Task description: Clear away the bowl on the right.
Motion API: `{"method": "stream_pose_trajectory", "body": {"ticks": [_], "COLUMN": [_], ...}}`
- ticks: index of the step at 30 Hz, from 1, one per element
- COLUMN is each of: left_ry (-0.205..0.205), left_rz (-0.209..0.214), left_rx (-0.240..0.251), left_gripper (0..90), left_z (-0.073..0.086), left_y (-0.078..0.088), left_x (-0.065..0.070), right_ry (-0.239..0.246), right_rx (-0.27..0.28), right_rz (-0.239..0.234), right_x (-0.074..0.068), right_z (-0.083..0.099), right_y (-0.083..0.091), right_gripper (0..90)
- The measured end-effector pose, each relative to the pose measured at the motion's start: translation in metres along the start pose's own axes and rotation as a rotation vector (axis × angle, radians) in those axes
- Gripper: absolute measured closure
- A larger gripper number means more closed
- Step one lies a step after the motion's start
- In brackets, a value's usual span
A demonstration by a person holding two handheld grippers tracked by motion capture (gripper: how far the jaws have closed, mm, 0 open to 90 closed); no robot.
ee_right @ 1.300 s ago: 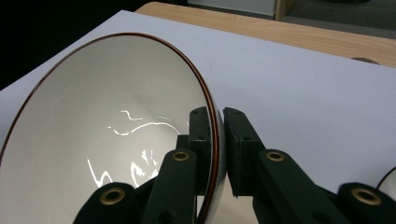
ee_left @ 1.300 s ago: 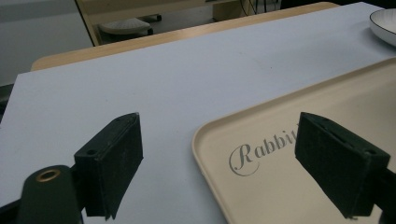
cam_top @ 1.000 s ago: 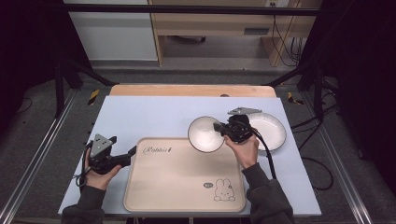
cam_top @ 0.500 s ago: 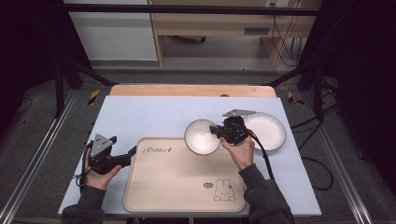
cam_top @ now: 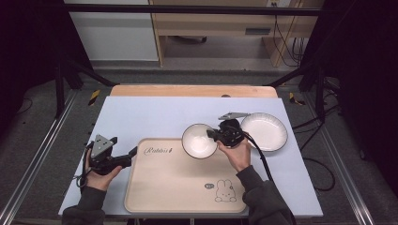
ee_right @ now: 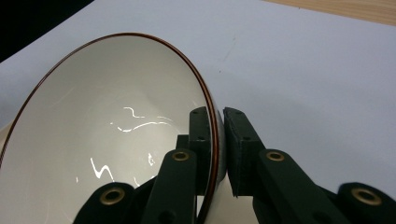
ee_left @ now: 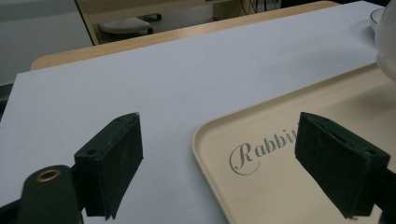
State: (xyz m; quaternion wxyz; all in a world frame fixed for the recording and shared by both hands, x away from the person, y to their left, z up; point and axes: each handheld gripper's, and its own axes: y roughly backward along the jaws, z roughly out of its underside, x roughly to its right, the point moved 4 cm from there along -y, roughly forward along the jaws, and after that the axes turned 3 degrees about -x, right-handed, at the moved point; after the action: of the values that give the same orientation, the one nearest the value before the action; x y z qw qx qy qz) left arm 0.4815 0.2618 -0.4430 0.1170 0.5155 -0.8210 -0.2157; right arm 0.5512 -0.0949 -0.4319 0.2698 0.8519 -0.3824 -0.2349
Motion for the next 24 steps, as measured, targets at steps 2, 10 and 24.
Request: {"method": "stream_pose_trajectory", "body": {"ticks": [2, 10, 24], "left_ry": [0.001, 0.001, 0.001], "left_rz": [0.0, -0.001, -0.001], "left_rx": [0.002, 0.001, -0.001], "left_gripper": [14.6, 14.6, 14.6], "left_z": [0.0, 0.0, 0.0], "left_y": [0.0, 0.0, 0.0], "left_x": [0.0, 0.0, -0.001], "right_ry": [0.0, 0.003, 0.008], "right_rx": [-0.006, -0.022, -0.079], "right_rz": [-0.002, -0.009, -0.021], "right_x": [-0.001, -0.002, -0.006], "right_z": [0.001, 0.003, 0.012], "right_y": [-0.002, -0.008, -0.025], "right_gripper": [82.3, 82.3, 82.3]}}
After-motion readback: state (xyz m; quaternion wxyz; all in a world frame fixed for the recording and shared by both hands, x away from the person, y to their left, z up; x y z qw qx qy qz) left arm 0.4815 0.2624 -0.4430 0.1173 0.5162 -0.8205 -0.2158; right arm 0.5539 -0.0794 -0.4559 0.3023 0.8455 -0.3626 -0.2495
